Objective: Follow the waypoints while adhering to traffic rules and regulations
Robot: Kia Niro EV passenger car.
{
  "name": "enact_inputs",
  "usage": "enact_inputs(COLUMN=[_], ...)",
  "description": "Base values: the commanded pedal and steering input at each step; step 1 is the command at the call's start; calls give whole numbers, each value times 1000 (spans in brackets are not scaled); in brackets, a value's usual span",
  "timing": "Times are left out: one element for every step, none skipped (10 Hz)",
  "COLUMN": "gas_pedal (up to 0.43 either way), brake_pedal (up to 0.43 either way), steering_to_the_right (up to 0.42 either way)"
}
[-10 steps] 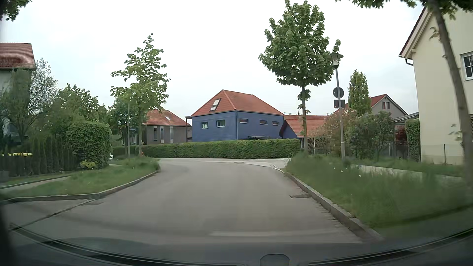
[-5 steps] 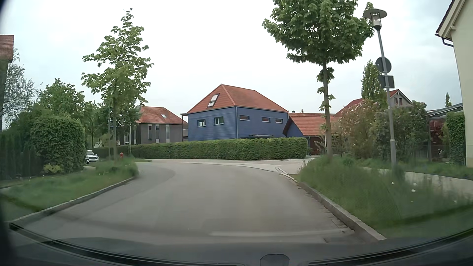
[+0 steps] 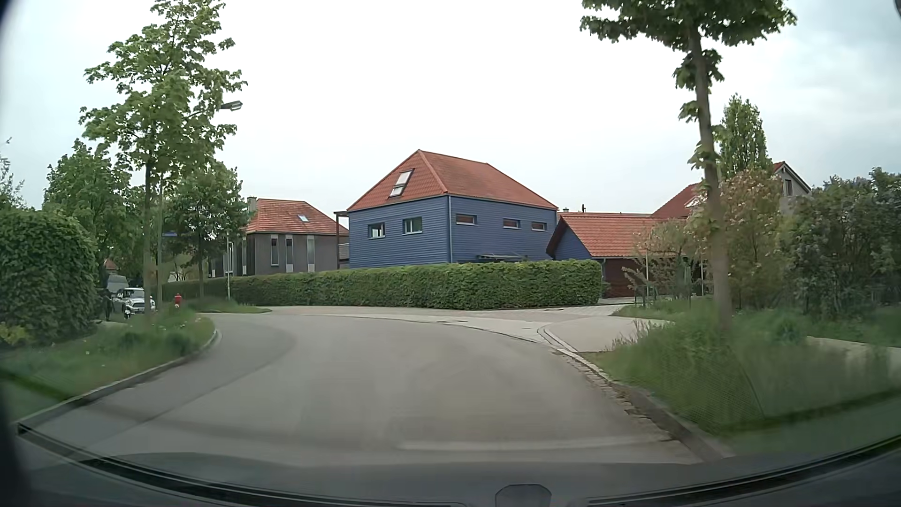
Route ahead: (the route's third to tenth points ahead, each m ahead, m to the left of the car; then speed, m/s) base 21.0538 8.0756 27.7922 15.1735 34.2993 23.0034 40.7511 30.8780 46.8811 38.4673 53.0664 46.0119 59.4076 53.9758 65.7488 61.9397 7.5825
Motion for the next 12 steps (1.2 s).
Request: enact_inputs(gas_pedal=[0,0,0,0,20,39,39,39,39,39,39,39], brake_pedal=[0,0,0,0,0,0,0,0,0,0,0,0], steering_to_the_right=[-6,-6,-8,-15,-25,-41,-58,-77,-96,-115,-128,-139])
